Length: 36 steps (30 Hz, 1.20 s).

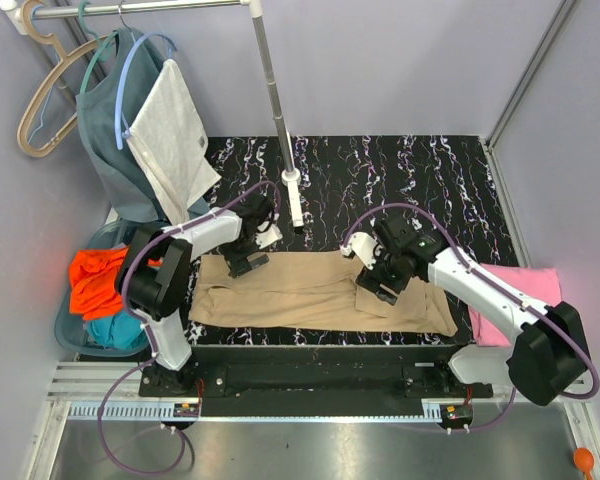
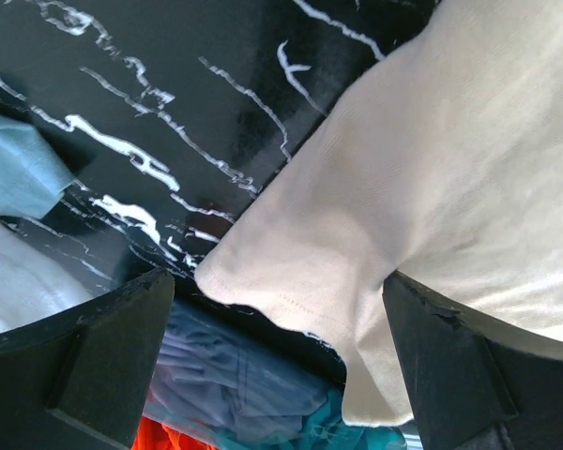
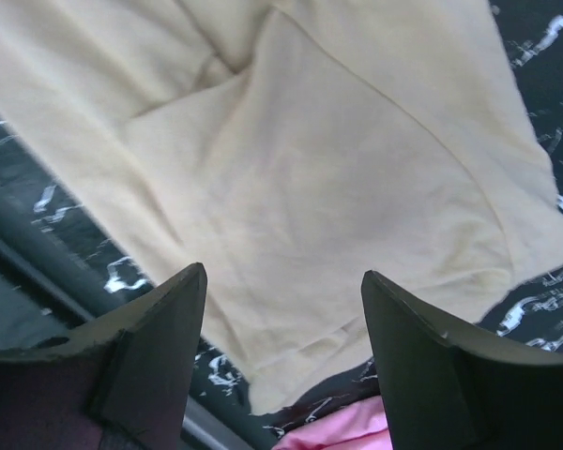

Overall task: Fold and stack the t-shirts
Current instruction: Fold the tshirt

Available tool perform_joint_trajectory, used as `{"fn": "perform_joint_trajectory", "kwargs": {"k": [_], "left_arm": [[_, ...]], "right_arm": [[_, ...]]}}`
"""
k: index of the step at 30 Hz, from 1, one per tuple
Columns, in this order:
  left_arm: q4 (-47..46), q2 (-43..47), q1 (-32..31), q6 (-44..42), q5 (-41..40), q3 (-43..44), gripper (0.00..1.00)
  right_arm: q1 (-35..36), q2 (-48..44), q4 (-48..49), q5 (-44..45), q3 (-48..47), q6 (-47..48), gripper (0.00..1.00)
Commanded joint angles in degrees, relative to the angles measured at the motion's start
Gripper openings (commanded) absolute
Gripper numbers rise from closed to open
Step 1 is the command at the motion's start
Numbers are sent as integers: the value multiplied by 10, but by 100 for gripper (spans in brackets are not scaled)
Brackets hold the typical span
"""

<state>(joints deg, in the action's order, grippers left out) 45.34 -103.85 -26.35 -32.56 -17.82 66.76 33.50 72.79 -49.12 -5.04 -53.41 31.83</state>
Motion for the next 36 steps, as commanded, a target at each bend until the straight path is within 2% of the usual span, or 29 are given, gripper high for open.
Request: {"fn": "perform_joint_trajectory", "kwargs": {"k": [1,9,15,27,36], "left_arm": [[1,68,1,-1,-7,12,99],[17,135,-5,-3,-3,-30,99],[13,159,-15,-10,51,-59,99],[-9,133,-54,-20,84,-59,99],[-44,89,-67,-34,68,-65,99]], "right_arm": [[2,4,90,104,33,-9,76],[1,38,149,148,47,-5,76],[1,57,181,161,70,1,76],[-4,80,206,174,100,10,75],[-5,88,213,175,103,10,75]]}}
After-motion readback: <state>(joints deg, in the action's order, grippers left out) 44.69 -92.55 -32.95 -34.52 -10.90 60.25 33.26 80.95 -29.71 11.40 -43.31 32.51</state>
